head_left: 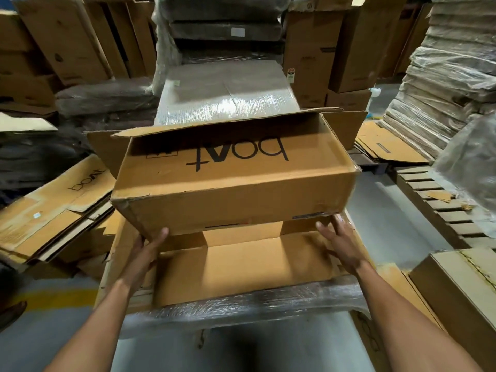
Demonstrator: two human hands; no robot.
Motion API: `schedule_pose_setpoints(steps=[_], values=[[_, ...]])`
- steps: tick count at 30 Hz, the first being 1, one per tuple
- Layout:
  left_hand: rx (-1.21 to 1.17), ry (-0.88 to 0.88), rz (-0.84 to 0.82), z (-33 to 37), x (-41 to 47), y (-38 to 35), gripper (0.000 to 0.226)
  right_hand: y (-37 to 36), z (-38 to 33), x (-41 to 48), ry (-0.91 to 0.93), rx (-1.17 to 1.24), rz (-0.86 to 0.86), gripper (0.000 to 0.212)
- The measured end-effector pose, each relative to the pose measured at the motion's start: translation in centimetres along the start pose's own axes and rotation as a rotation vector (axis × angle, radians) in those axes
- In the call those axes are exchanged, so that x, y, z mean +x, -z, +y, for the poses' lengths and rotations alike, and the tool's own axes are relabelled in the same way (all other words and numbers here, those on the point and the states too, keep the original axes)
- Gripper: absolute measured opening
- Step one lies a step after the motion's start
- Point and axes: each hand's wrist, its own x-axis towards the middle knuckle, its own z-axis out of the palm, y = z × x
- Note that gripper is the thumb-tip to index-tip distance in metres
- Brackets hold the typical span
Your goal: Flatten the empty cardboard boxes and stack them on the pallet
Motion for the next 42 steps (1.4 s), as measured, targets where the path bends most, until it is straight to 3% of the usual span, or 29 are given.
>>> schedule_pose_setpoints(steps=[3, 4, 8, 12, 15, 18, 22, 28, 32, 37, 42], values=[[-0.042, -0.015, 0.042, 0.0, 0.6, -0.5, 0.072, -0.6, -0.4, 0.1, 0.037, 0.039, 0.065, 0.105], [-0.051, -0.031, 0.051, 0.0, 0.7, -0.5, 0.076, -0.7, -0.3, 0.1, 0.059, 0.047, 0.095, 0.104], [-0.079, -0.114, 0.111, 0.2, 1.8, 0.0, 0.083, -1.1, -0.4, -0.2, 0.158, 0.088, 0.213, 0.064], [-0.016, -0.173, 0.261, 2.2, 2.9, 0.0, 0.084, -1.0, -2.3, -0.6, 0.219, 0.012, 0.306, 0.073], [0.108, -0.24, 0.346, 5.6, 2.4, -0.7, 0.1, -0.7, -4.3, -0.9, 0.292, -0.078, 0.375, 0.082], [0.24, -0.268, 0.394, 8.5, 2.0, -1.3, 0.106, 0.1, -6.3, -0.6, 0.367, -0.124, 0.445, 0.076], [0.392, -0.214, 0.488, 11.8, 1.5, -2.0, 0.116, 1.4, -8.9, 0.3, 0.307, -0.221, 0.458, 0.077], [0.523, -0.062, 0.428, 10.8, 2.1, -1.4, 0.118, 1.4, -9.2, 0.3, 0.229, -0.352, 0.383, 0.081], [0.591, -0.065, 0.437, 8.7, 1.8, -1.5, 0.111, 0.0, -8.9, 0.0, 0.247, -0.457, 0.412, 0.079], [0.714, -0.215, 0.388, 6.4, 1.3, -2.2, 0.135, -1.6, -8.2, -0.3, 0.267, -0.582, 0.474, 0.085], [0.808, -0.218, 0.369, 5.6, 1.1, -4.1, 0.153, -2.0, -7.0, -1.1, 0.286, -0.587, 0.545, 0.084]])
